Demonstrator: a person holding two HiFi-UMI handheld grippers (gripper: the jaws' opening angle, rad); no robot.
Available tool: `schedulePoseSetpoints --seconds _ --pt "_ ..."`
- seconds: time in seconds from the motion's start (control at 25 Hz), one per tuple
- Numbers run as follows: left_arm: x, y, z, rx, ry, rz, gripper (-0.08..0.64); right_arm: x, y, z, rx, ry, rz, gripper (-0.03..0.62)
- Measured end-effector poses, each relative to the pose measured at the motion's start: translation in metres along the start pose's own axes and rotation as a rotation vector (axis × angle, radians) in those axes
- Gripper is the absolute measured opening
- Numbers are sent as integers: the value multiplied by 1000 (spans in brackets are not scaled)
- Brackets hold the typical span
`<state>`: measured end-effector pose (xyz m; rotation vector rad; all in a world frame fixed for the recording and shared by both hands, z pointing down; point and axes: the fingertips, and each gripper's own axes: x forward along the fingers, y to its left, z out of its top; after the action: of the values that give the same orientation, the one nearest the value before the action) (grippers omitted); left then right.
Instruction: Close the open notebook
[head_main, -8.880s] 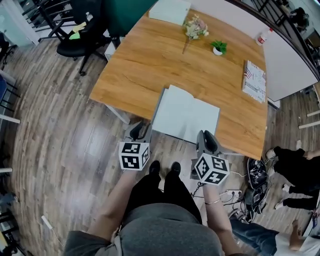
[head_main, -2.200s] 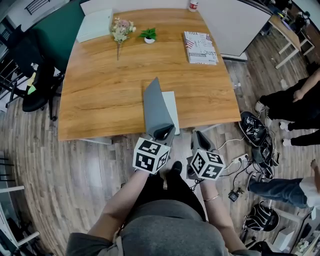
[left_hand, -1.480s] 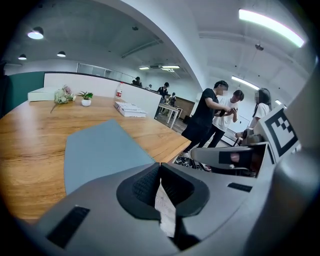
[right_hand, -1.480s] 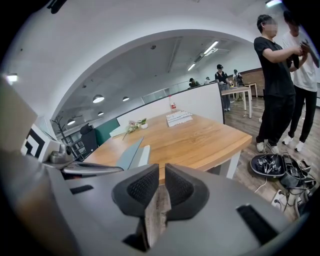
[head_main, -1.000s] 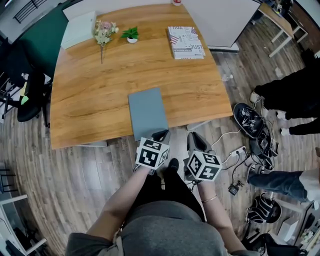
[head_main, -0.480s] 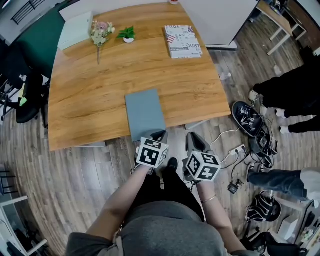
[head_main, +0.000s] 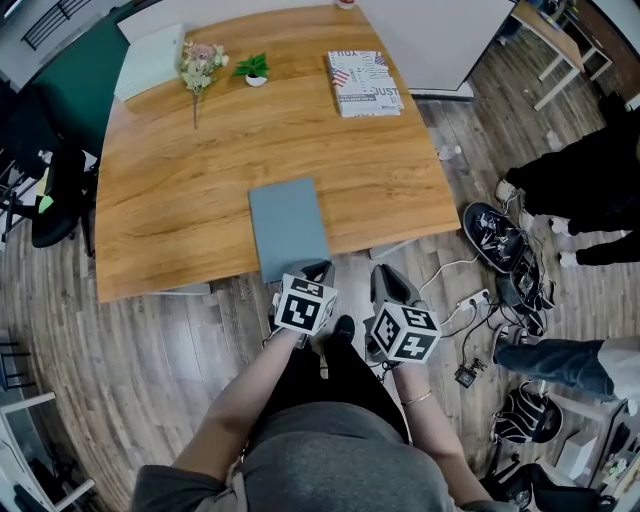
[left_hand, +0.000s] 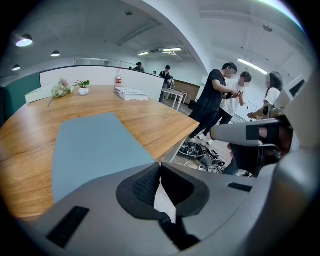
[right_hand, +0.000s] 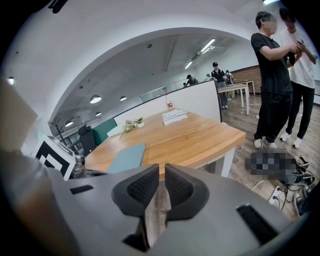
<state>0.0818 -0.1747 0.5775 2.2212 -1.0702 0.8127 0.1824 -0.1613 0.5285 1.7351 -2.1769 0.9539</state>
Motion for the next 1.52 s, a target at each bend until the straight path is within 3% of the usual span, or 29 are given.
schedulePoseSetpoints --seconds 0.68,0.88,1.52 --pt "-5 -8 -1 27 -10 4 32 -13 3 -3 -7 -15 4 43" --pt "-9 -14 -3 33 -10 3 81 -18 3 -3 -8 -22 6 43" --pt "-51 -8 24 3 -175 53 75 -30 19 1 -27 -56 42 31"
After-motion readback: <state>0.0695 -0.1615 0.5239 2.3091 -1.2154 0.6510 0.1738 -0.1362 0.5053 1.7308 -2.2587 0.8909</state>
